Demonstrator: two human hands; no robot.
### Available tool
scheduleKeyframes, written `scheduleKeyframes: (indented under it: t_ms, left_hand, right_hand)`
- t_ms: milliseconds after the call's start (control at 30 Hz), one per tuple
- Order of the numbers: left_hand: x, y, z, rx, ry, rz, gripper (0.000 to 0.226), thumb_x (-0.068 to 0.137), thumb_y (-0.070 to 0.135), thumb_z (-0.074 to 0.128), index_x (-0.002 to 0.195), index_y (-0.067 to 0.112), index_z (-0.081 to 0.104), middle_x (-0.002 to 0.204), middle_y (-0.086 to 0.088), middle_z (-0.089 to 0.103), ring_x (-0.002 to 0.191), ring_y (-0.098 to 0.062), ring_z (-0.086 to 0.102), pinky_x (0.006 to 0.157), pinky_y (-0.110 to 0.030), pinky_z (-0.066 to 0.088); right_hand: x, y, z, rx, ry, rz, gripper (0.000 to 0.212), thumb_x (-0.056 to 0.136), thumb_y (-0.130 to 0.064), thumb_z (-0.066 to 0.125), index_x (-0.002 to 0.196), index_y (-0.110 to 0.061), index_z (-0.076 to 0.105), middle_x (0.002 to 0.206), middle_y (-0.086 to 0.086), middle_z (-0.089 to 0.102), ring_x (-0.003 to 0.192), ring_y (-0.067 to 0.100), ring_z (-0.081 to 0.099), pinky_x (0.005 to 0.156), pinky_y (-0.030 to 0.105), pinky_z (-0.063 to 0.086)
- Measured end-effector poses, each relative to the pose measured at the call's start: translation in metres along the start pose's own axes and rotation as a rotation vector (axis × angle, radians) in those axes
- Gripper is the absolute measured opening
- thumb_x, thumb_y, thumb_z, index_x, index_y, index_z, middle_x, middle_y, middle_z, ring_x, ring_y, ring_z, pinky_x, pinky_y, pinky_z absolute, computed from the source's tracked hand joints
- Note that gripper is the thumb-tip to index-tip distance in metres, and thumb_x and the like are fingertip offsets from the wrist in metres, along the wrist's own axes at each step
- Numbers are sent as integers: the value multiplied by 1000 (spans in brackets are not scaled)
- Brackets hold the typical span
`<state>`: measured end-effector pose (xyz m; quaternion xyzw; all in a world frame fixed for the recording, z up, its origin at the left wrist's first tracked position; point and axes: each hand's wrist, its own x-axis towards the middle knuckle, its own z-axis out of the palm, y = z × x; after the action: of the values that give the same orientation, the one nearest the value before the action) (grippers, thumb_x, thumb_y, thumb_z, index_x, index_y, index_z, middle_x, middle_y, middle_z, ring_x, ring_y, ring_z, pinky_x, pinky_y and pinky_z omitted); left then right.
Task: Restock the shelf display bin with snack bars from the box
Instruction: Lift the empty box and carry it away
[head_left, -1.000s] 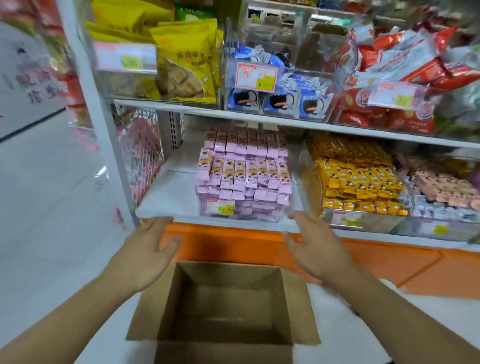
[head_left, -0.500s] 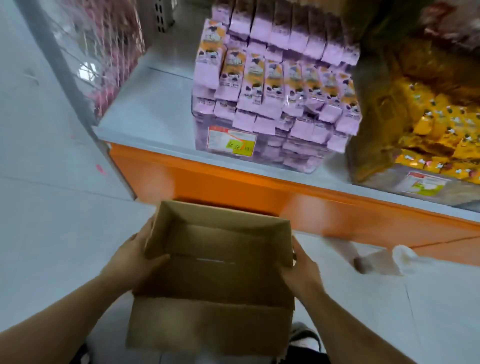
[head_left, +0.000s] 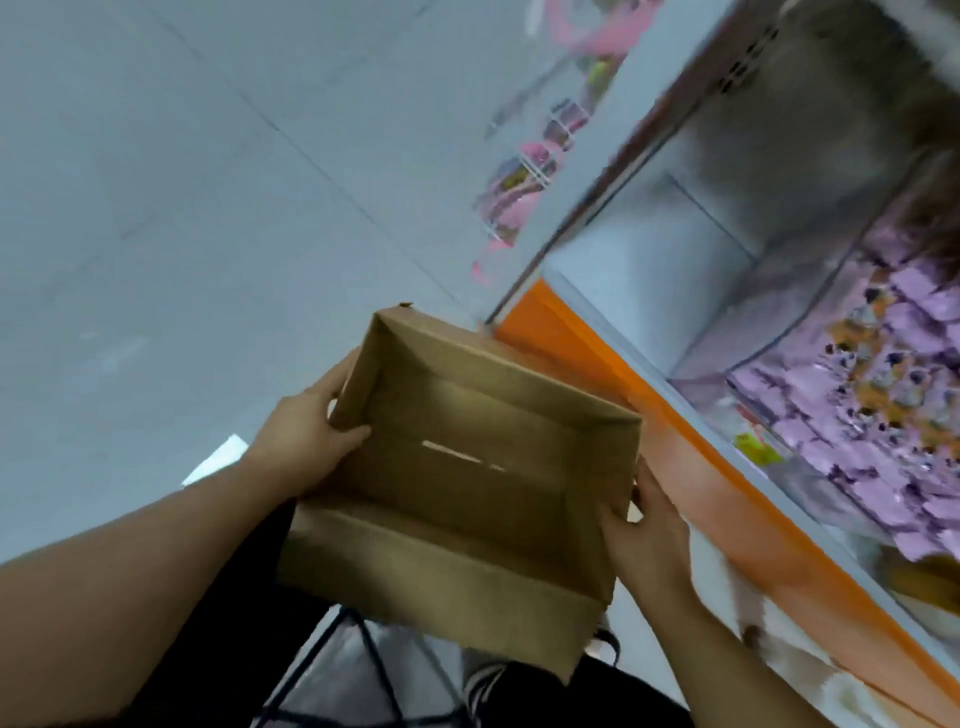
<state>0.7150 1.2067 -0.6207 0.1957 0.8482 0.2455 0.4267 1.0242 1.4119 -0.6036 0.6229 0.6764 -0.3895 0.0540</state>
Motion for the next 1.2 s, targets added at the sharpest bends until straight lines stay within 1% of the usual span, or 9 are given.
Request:
scheduleKeyframes:
  t_ms: [133, 333, 400, 533, 667, 800, 933, 1067, 1200]
  left_hand:
    - [-66, -28, -104, -78, 140, -138, 91, 90, 26, 75, 149, 70, 21, 127, 21, 62, 111, -19, 66, 89, -34, 52]
    - [-125, -61, -248, -224, 270, -242, 91, 88, 30, 78, 148, 70, 23, 131, 16, 67, 108, -17, 69, 94, -38, 55]
    - [-138, -72, -296, -296, 315, -264, 89, 89, 30, 77, 147, 72, 24, 129, 18, 67, 100, -10, 67, 89, -33, 55]
    - [-147, -88, -397, -378, 400, -279, 87, 89, 32, 77, 147, 71, 25, 126, 23, 66, 98, -7, 65, 91, -32, 56]
    - [-135, -92, -485, -428, 482, -270, 84, 90, 31, 76, 149, 67, 27, 117, 34, 63, 97, -8, 65, 83, -25, 54]
    - [-116, -90, -559, -475, 549, -308, 80, 92, 31, 75, 148, 65, 28, 113, 39, 57, 99, -11, 62, 91, -35, 57]
    - [-90, -86, -625, -525, 602, -363, 80, 91, 34, 76, 151, 62, 30, 127, 24, 63, 110, -15, 64, 101, -44, 56]
    - [-55, -90, -693, -577, 683, -374, 80, 89, 32, 79, 149, 60, 34, 126, 19, 65, 104, -10, 64, 99, -39, 55]
    - [-16, -111, -756, -622, 749, -395, 73, 87, 30, 81, 132, 64, 34, 120, 12, 62, 93, -5, 67, 77, -21, 53]
  right_hand:
    - [-36, -108, 1, -9, -128, -193, 61, 91, -15, 71, 143, -44, 59, 116, -32, 70, 102, -14, 62, 79, 7, 47]
    - [-76, -290, 22, -30, -347, -319, 54, 89, -25, 68, 139, -44, 60, 120, -26, 71, 113, -1, 66, 96, 36, 55]
    - [-89, -354, 35, -57, -408, -306, 61, 79, -37, 66, 138, -49, 59, 107, -24, 72, 97, 1, 64, 92, 36, 51]
    - [-113, -489, 55, -139, -434, -382, 70, 75, -42, 66, 143, -57, 53, 126, -33, 68, 123, 2, 64, 106, 39, 53]
    - [-121, -616, 77, -230, -445, -512, 70, 78, -41, 69, 143, -62, 49, 113, -47, 63, 119, -1, 60, 107, 35, 50]
    - [-116, -722, 100, -262, -467, -573, 67, 88, -30, 69, 123, -82, 43, 99, -47, 62, 104, -12, 59, 92, 25, 48]
    - [-96, -817, 122, -294, -497, -614, 72, 86, -27, 69, 136, -74, 46, 112, -38, 67, 105, -19, 57, 86, 18, 47]
    - [-75, -908, 158, -338, -530, -684, 74, 89, -18, 67, 141, -67, 46, 114, -41, 64, 103, -25, 54, 76, 3, 40]
    - [-63, -992, 206, -399, -539, -669, 78, 92, -16, 67, 146, -66, 41, 119, -27, 68, 96, -21, 57, 71, 7, 43]
